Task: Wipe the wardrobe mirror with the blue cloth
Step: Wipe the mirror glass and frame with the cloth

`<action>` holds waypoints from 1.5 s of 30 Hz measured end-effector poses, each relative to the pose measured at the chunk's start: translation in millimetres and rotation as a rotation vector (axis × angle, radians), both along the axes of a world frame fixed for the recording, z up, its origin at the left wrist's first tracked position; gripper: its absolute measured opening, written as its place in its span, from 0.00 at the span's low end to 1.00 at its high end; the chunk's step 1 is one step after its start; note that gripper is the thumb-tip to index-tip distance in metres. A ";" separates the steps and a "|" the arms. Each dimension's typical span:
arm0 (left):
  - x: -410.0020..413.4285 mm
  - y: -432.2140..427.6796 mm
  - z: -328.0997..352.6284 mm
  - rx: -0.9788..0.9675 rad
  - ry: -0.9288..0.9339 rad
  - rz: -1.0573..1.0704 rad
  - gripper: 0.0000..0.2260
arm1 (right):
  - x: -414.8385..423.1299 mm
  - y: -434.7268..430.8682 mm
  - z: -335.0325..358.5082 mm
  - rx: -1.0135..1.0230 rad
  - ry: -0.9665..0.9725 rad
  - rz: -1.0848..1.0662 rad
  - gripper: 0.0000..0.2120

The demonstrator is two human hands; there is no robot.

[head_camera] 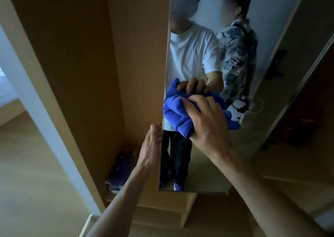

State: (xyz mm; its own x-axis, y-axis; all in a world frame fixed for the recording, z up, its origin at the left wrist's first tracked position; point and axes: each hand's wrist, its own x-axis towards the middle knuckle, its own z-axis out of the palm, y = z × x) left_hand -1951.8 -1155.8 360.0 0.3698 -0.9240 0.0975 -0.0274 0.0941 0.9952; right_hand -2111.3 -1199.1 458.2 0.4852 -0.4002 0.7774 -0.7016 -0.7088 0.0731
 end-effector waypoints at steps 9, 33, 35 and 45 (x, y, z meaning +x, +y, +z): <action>-2.2 -3.4 -7.2 -0.040 0.077 0.021 0.23 | 6.3 1.5 -95.8 0.034 0.170 0.008 0.27; -23.0 -5.1 0.0 0.021 -0.130 0.133 0.20 | -64.9 -33.3 0.5 0.000 -0.035 0.026 0.21; -23.1 -7.5 -3.7 0.036 -0.130 0.141 0.18 | -63.5 -32.4 -13.6 -0.001 0.004 0.032 0.22; -26.6 -15.8 -13.8 0.053 -0.201 0.182 0.16 | -63.0 -27.4 -137.6 0.223 0.351 -0.004 0.32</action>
State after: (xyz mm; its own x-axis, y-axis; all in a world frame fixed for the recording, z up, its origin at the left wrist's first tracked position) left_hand -1978.4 -1171.6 346.2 0.5083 -0.8498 0.1394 -0.2369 0.0176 0.9714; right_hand -2174.3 -1226.4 320.6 0.7037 -0.5422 0.4592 -0.6640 -0.7317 0.1536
